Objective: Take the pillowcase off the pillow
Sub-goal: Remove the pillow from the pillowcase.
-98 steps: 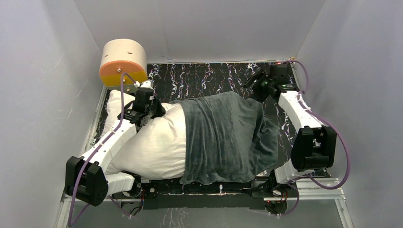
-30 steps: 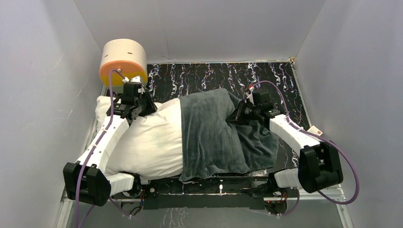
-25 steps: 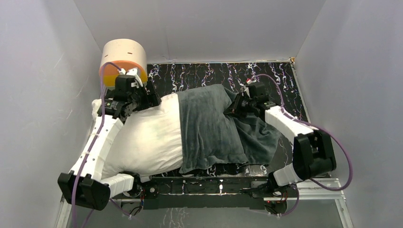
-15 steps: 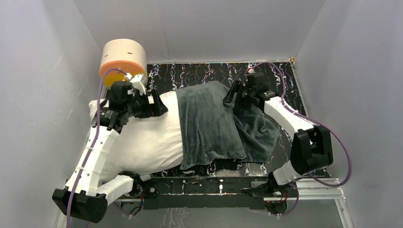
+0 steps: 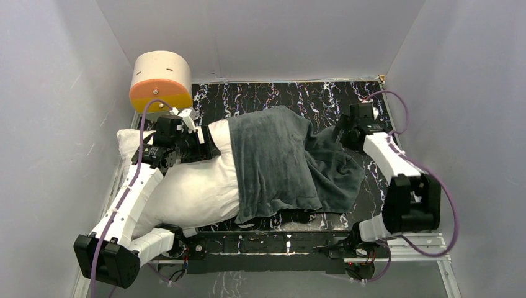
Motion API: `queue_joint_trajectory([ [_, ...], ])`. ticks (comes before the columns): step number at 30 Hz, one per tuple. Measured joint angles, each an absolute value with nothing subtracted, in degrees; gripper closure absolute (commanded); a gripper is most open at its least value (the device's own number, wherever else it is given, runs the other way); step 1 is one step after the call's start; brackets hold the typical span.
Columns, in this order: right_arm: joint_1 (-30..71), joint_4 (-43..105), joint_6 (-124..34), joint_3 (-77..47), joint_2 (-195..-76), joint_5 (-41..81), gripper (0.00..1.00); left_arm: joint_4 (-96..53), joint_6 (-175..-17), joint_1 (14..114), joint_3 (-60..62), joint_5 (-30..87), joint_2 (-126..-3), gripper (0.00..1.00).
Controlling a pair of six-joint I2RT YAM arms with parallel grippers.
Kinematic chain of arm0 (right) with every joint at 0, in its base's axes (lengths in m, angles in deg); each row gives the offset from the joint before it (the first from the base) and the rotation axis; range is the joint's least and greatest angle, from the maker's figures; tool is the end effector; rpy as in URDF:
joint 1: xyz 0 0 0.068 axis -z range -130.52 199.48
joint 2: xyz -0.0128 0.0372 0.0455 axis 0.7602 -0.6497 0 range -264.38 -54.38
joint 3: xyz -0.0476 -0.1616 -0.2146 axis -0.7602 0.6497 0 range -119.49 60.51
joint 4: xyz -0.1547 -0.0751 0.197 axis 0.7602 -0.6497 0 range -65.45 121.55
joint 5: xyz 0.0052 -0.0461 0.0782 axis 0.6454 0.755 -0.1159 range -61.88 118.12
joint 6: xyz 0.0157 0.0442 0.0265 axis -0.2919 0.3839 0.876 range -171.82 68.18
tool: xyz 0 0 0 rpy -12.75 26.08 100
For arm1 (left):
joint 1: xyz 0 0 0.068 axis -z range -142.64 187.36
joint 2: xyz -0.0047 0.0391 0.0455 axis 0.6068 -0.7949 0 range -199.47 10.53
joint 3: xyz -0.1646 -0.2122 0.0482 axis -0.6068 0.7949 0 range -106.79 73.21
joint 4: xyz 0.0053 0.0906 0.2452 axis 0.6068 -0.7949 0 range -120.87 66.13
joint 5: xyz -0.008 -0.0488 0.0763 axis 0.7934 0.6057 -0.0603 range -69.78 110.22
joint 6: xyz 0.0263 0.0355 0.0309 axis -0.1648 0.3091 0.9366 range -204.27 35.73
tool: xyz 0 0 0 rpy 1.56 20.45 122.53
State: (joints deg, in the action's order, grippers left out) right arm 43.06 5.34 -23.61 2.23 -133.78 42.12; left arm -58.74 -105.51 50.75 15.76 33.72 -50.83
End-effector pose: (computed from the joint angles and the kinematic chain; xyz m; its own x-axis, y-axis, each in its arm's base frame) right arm 0.2944 0.0245 0.2610 -0.6181 0.3919 -0.6815 0.3933 0.9047 0.1636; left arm 0.2185 -0.0606 0.3203 -0.7137 -0.1921 -0.6736 0.1541 0.8950 -0.4186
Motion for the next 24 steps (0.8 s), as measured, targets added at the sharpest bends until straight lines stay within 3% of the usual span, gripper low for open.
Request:
queue_joint_trajectory([
  [7, 42.58, 3.04, -27.13, 0.99, -148.05, 35.41, 0.05, -57.17, -107.3, 50.72, 16.52, 34.18, -50.85, 0.27],
  [11, 41.49, 3.81, -27.87, -1.18, -154.08, 35.52, 0.36, -55.61, -108.78, 50.72, 17.64, 34.38, -50.24, 0.29],
  [16, 40.0, 4.72, -26.93, -3.62, -156.29, 40.9, 0.94, -53.78, -111.17, 50.7, 19.17, 33.24, -49.26, 0.37],
  [19, 40.48, 4.18, -26.43, -5.77, -156.01, 44.61, 1.0, -52.2, -113.35, 50.7, 20.68, 31.51, -48.52, 0.42],
  [24, 44.35, 0.42, -26.78, -14.51, -151.2, 48.48, 1.0, -49.78, -117.42, 50.7, 22.8, 27.78, -48.28, 0.53],
])
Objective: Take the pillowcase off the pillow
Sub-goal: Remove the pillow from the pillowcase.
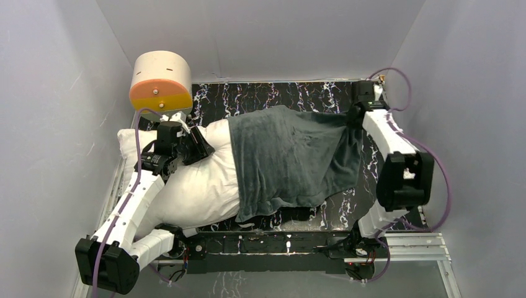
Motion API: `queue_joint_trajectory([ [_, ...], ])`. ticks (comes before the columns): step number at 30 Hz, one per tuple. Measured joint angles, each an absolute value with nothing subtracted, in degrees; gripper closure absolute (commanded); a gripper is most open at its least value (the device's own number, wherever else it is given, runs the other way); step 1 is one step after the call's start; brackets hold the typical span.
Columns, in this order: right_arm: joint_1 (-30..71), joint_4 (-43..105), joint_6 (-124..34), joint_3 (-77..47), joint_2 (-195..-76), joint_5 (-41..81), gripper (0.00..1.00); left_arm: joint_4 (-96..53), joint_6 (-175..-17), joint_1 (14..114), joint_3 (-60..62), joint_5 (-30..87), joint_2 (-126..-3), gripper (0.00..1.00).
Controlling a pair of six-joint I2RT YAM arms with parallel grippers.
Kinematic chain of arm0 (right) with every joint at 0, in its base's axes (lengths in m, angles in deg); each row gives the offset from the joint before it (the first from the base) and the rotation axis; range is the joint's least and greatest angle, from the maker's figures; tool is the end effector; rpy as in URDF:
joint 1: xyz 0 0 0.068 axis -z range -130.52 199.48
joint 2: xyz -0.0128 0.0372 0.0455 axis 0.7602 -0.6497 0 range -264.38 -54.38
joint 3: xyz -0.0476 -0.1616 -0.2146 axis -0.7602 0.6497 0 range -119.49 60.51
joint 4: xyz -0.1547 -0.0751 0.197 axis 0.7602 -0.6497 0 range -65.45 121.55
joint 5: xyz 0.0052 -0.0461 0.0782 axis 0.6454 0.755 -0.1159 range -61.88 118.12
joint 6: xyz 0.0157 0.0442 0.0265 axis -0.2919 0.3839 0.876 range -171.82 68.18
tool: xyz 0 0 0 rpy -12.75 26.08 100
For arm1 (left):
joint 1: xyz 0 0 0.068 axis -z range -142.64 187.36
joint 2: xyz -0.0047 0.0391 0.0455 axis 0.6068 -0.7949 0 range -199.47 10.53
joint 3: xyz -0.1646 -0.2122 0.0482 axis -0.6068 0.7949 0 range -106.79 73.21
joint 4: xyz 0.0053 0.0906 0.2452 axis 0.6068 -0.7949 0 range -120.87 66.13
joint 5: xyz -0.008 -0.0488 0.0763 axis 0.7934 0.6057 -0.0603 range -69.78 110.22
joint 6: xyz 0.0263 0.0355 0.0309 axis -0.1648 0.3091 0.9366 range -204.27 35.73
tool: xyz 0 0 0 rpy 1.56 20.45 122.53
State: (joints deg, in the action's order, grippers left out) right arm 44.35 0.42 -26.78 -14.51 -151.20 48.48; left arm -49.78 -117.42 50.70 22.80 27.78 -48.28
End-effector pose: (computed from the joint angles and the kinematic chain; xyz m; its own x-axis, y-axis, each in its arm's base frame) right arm 0.3656 0.0204 0.2548 -0.6670 0.3384 -0.6637 0.4496 0.8932 0.0036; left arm 0.2174 -0.0564 0.3013 -0.6422 -0.4047 -0.6510 -0.0199 0.8578 -0.5136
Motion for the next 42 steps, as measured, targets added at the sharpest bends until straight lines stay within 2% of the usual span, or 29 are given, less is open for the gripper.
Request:
queue_joint_trajectory([
  [7, 50.56, -7.76, -28.03, -24.89, -138.37, 41.6, 1.0, -48.47, -121.31, 50.46, 23.67, 22.53, -49.98, 0.63],
  [15, 61.64, -14.79, -27.76, -28.19, -137.95, 26.67, 1.0, -47.75, -123.52, 46.51, 25.24, 21.87, -48.91, 0.67],
  [18, 62.76, -12.3, -27.02, -26.44, -137.97, 18.19, 0.93, -46.57, -123.3, 45.0, 26.05, 23.97, -48.28, 0.68],
  [20, 62.38, -8.7, -26.45, -22.95, -137.78, 14.36, 0.84, -45.43, -122.66, 44.54, 26.47, 26.16, -48.28, 0.71],
  [25, 59.98, -5.55, -26.37, -14.62, -140.09, 12.29, 0.43, -44.03, -120.85, 43.77, 26.64, 30.79, -49.15, 0.73],
  [28, 58.78, -5.53, -26.78, -13.77, -143.83, 13.12, 0.26, -44.01, -119.98, 43.45, 26.64, 32.34, -49.19, 0.72],
  [34, 58.06, -2.75, -25.49, -8.56, -139.96, 12.2, 0.23, -44.86, -117.92, 43.47, 26.01, 33.87, -48.56, 0.61],
  [42, 54.91, 1.25, -20.05, 12.0, -113.89, -3.32, 0.26, -46.67, -115.19, 43.47, 24.22, 35.77, -48.12, 0.49],
])
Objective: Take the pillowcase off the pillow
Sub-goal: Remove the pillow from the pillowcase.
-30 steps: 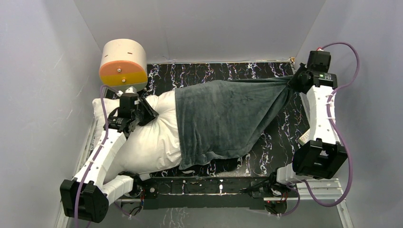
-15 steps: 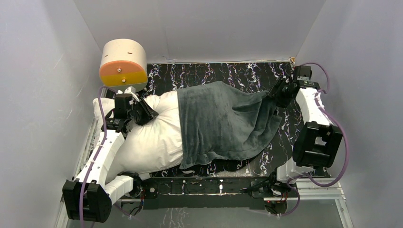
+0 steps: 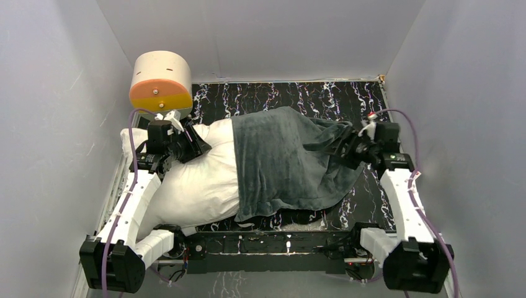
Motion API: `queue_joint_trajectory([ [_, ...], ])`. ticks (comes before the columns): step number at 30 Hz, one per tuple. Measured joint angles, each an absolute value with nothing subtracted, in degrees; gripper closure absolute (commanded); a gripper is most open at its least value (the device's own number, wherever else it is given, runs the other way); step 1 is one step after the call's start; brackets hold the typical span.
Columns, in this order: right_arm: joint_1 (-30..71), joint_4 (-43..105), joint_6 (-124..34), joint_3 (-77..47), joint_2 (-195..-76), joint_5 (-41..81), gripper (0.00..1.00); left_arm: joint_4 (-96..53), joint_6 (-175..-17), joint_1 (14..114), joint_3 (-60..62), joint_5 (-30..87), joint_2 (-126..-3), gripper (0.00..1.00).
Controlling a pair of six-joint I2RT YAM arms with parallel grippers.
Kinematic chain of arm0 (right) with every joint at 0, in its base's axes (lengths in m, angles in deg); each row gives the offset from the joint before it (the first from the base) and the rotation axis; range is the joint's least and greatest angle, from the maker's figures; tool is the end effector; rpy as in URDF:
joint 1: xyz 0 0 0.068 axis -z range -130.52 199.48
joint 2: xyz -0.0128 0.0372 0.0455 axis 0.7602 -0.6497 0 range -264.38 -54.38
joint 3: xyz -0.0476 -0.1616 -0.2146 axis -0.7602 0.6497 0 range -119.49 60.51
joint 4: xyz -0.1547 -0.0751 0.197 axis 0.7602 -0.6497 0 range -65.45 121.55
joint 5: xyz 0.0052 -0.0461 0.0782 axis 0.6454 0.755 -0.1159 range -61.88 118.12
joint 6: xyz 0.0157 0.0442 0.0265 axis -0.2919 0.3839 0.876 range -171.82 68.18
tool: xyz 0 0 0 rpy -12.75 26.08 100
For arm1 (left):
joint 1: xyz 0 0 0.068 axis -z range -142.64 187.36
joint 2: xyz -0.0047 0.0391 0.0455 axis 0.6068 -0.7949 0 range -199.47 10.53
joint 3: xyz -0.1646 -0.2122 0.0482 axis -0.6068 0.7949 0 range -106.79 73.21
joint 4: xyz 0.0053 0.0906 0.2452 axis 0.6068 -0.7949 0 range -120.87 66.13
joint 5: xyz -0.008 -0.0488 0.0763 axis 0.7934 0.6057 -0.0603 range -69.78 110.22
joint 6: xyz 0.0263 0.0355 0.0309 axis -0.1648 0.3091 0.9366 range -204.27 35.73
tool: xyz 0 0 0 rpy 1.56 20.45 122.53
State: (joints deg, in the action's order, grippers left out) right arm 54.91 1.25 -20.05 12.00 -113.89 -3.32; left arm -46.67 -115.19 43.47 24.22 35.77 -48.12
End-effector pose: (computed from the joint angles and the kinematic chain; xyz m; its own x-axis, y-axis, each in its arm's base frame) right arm 0.2173 -0.0020 0.2844 -0.7215 0.5197 -0.4576 0.0829 0.7208 0.6881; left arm 0.2232 -0.0335 0.2988 -0.6262 -0.4307 -0.6499 0.0066 0.8306 -0.5569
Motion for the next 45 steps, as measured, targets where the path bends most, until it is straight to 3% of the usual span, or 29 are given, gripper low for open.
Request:
queue_joint_trajectory([
  [2, 46.87, 0.81, -19.59, 13.51, -110.59, -3.23, 0.27, -47.33, -114.64, 43.47, 23.5, 36.32, -48.19, 0.46],
  [7, 15.09, 1.31, -17.05, 11.57, -110.41, 6.82, 0.27, -49.78, -113.2, 44.08, 20.37, 36.93, -49.32, 0.38],
  [12, -10.57, -1.53, -16.99, -0.56, -125.28, 28.9, 0.22, -53.65, -111.25, 45.46, 17.18, 35.8, -48.34, 0.26],
  [15, -20.8, -3.93, -16.64, -5.39, -133.04, 41.44, 0.22, -58.11, -110.1, 45.48, 14.93, 33.98, -46.18, 0.21],
  [17, -24.5, -4.94, -15.66, -6.36, -135.92, 46.71, 0.25, -62.11, -109.55, 45.48, 12.76, 32.37, -44.32, 0.19],
  [24, -26.62, -9.35, -8.81, -8.35, -139.66, 62.03, 0.77, -74.28, -108.89, 45.48, 5.92, 31.78, -38.77, 0.22],
  [26, -24.85, -9.4, -8.75, -8.78, -139.57, 64.09, 0.82, -76.62, -108.46, 45.48, 5.81, 34.35, -38.16, 0.27],
  [30, -14.66, -4.37, -13.36, -8.5, -137.67, 59.34, 0.83, -78.37, -106.75, 45.63, 8.2, 43.16, -38.37, 0.26],
  [33, -6.42, 1.69, -17.12, -7.08, -135.31, 52.57, 0.74, -78.32, -106.01, 46.77, 9.22, 45.79, -39.97, 0.24],
  [37, -3.95, 4.4, -20.31, -6.77, -134.87, 48.07, 0.58, -76.44, -106.21, 51.45, 9.27, 43.95, -43.2, 0.23],
  [41, -4.06, 4.16, -22.1, -6.73, -134.13, 45.86, 0.3, -73.34, -109.05, 67.75, 9.4, 32.89, -48.8, 0.22],
  [43, -4.17, 4.0, -22.37, -6.18, -132.23, 45.4, 0.24, -72.27, -110.66, 74.55, 9.4, 25.94, -52.43, 0.22],
  [44, -4.21, 3.7, -22.56, -5.94, -131.07, 45.2, 0.24, -72.03, -111.3, 76.45, 9.38, 23.29, -53.74, 0.25],
  [45, -4.24, 3.57, -22.69, -5.44, -129.41, 44.79, 0.23, -71.79, -112.06, 78.2, 9.38, 20.1, -55.2, 0.35],
])
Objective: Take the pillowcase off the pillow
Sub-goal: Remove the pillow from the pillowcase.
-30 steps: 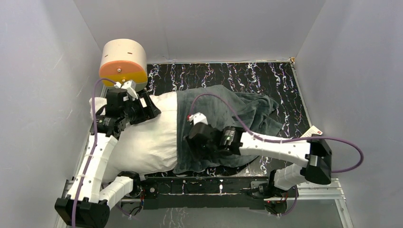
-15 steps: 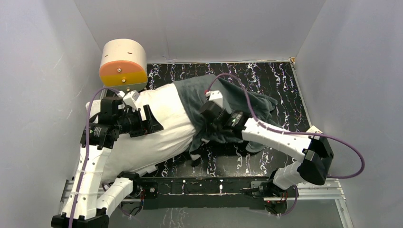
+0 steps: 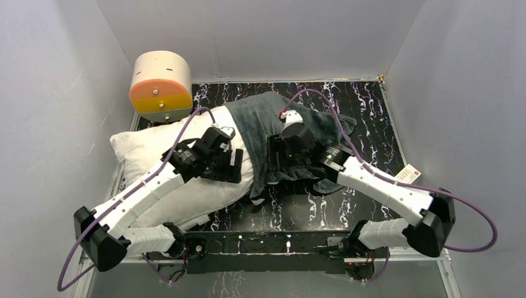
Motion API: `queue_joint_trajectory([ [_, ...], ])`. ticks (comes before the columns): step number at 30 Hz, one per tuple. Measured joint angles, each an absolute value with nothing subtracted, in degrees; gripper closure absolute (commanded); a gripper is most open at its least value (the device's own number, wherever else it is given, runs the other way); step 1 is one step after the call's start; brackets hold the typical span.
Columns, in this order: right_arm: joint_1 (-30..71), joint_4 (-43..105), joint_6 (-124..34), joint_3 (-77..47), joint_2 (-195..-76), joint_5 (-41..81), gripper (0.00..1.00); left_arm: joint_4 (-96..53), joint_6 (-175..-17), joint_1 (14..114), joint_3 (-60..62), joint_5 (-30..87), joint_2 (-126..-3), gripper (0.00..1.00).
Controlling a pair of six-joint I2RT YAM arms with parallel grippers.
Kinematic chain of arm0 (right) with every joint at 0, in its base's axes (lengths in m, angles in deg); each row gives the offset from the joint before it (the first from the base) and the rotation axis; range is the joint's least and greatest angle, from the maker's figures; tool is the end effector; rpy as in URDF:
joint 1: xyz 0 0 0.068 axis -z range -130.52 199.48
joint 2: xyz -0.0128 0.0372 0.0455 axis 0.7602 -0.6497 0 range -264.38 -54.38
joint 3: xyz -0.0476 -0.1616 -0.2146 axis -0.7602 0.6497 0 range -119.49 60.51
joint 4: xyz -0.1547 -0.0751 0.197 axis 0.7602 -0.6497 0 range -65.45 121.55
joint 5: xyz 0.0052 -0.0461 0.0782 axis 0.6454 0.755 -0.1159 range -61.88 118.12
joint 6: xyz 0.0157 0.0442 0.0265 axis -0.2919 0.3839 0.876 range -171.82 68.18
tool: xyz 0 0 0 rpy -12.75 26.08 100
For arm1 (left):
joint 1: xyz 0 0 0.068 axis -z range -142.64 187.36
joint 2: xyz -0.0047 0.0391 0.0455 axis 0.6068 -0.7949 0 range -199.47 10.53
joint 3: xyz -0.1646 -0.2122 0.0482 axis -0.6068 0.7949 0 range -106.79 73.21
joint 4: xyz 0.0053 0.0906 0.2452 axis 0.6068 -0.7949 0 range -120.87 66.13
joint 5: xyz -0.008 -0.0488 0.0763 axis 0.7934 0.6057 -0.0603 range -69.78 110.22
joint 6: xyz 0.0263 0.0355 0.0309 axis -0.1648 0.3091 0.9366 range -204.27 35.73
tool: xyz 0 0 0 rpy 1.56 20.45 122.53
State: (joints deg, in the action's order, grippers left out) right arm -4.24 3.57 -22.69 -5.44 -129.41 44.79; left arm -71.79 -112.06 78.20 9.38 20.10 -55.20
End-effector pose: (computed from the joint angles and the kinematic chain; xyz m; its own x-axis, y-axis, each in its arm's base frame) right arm 0.1796 0.2274 0.3241 -0.6214 -0.0586 -0.7813 -0.3827 0.8928 0.2374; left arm 0.1732 -0.1497 0.3222 -0.8158 0.0890 -0.5715 0.3082 0.9031 -0.2992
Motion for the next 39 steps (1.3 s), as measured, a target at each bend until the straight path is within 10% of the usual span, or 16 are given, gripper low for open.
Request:
queue_joint_trajectory([
  [11, -4.28, 3.08, -22.37, 3.57, -122.67, 38.43, 0.25, -69.03, -115.04, 80.73, 13.4, 5.11, -59.58, 0.83],
  [15, -4.32, 4.53, -21.75, 3.76, -128.93, 39.89, 0.51, -68.18, -114.95, 80.71, 14.86, 4.48, -58.9, 1.0],
  [22, -4.93, 0.61, -18.26, 0.11, -136.38, 52.0, 0.93, -67.55, -115.58, 80.78, 15.89, 3.03, -58.35, 1.0],
  [39, 21.95, -1.75, -19.96, 5.99, -119.44, 48.63, 0.79, -64.88, -121.83, 81.11, 18.49, -0.05, -57.59, 1.0],
])
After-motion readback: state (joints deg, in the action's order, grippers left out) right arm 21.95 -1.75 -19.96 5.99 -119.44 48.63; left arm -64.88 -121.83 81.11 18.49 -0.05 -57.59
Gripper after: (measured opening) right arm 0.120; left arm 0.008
